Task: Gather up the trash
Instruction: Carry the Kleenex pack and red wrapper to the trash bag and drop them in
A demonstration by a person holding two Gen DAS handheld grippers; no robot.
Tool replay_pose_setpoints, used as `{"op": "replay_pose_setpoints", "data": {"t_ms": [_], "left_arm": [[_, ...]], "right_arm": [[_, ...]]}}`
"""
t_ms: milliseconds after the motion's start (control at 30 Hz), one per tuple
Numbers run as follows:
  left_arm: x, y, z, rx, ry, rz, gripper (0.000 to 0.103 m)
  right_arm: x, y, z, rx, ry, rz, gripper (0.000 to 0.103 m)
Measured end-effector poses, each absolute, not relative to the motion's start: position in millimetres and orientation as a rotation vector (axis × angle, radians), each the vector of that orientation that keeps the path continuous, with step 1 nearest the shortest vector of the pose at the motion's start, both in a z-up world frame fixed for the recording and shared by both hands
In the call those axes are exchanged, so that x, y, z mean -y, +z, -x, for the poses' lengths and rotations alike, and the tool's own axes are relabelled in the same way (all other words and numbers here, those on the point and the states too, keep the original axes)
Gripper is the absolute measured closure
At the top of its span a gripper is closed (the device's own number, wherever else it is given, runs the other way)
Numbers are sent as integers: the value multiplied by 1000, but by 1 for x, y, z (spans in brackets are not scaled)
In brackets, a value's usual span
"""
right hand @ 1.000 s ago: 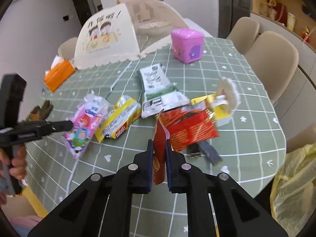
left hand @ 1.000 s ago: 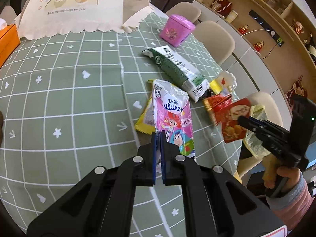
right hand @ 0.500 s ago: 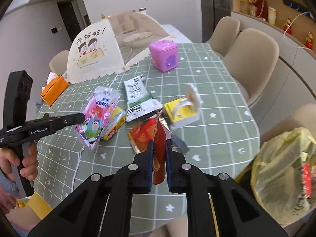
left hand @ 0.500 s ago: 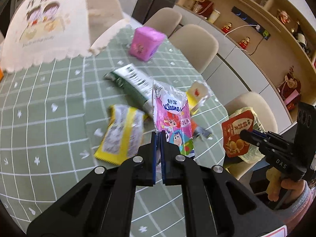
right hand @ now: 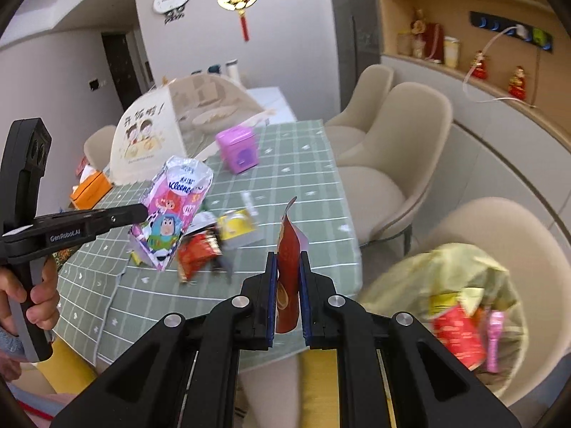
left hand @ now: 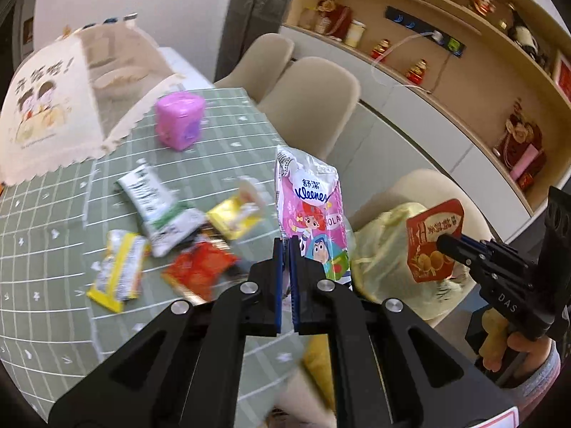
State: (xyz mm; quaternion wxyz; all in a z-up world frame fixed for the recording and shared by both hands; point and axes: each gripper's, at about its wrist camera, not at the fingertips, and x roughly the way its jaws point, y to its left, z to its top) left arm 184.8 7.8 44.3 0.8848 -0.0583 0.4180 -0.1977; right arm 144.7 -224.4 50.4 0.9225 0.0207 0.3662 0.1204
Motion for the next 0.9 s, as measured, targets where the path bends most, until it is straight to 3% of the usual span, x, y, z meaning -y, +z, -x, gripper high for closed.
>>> {"op": "replay_pose_setpoints", "data": {"t_ms": [367,900], "left_arm": [[118,52,-175,-848,-527,79,100],[274,6,-200,-997,-738,23,100]], "right_arm": [[338,60,-125,-681,141,-68,91],[435,48,-119,-710,-20,-95,91]]}}
